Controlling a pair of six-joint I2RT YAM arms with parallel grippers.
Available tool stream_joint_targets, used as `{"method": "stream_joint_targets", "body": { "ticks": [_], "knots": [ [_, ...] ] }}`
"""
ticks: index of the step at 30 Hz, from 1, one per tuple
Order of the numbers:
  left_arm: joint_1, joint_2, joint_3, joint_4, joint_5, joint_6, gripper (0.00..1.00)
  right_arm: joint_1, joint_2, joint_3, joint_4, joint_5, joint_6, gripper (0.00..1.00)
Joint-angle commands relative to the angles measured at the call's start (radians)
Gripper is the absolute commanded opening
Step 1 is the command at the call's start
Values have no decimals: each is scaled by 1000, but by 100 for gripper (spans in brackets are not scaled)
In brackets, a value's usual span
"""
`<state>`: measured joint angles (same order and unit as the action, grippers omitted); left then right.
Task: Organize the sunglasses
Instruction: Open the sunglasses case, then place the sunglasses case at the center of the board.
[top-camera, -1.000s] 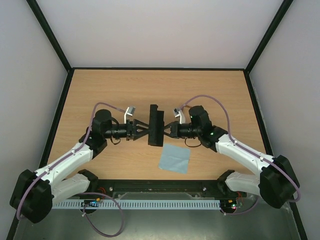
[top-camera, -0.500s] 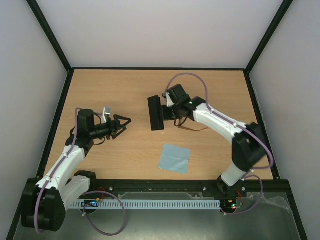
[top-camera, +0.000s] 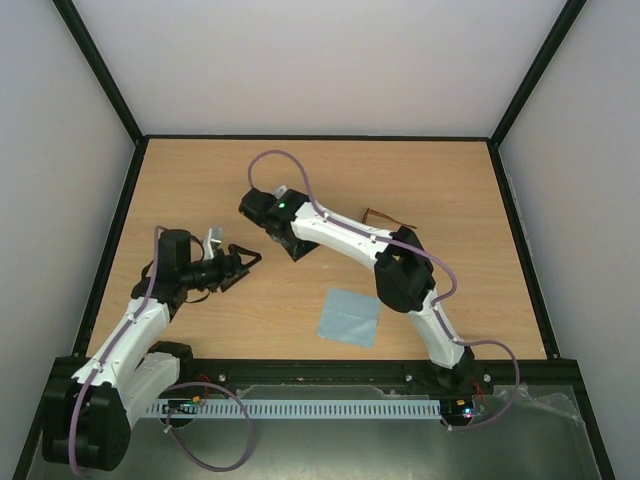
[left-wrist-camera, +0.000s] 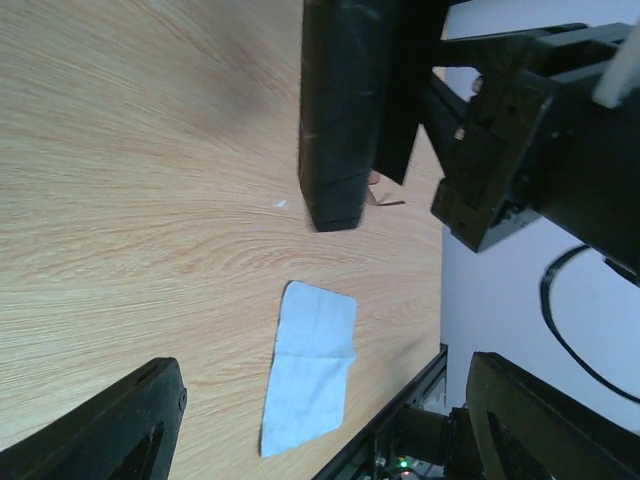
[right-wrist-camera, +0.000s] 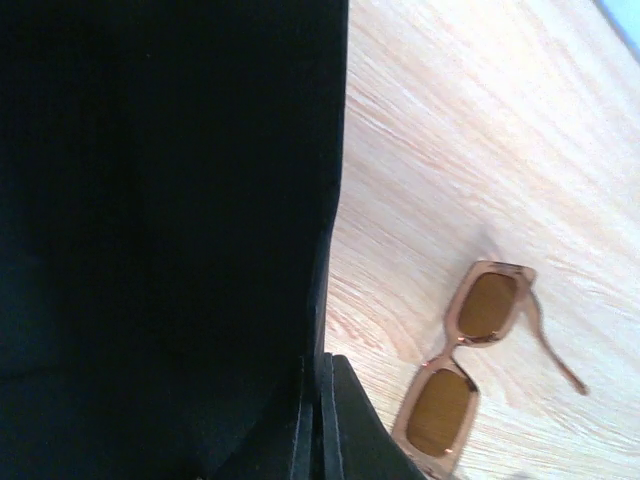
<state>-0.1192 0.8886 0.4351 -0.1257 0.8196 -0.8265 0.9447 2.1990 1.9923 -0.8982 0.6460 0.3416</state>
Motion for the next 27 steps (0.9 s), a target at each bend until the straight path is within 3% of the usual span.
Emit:
{"method": "stream_joint_targets", "body": {
  "ticks": [1, 12, 20, 27],
  "knots": [
    [3, -25, -29, -55, -24, 44, 80, 12, 35, 74, -206, 220, 11, 1],
    [3, -30, -83, -24, -27, 41, 80, 12, 43, 63, -137, 149, -64, 1],
    [3, -23, -98, -25, -28, 52, 80, -21, 87, 60, -44, -95, -94, 1],
    [3, 3, -93, -15, -30, 57, 80, -51, 115, 62, -16, -165, -118, 3]
  ]
}}
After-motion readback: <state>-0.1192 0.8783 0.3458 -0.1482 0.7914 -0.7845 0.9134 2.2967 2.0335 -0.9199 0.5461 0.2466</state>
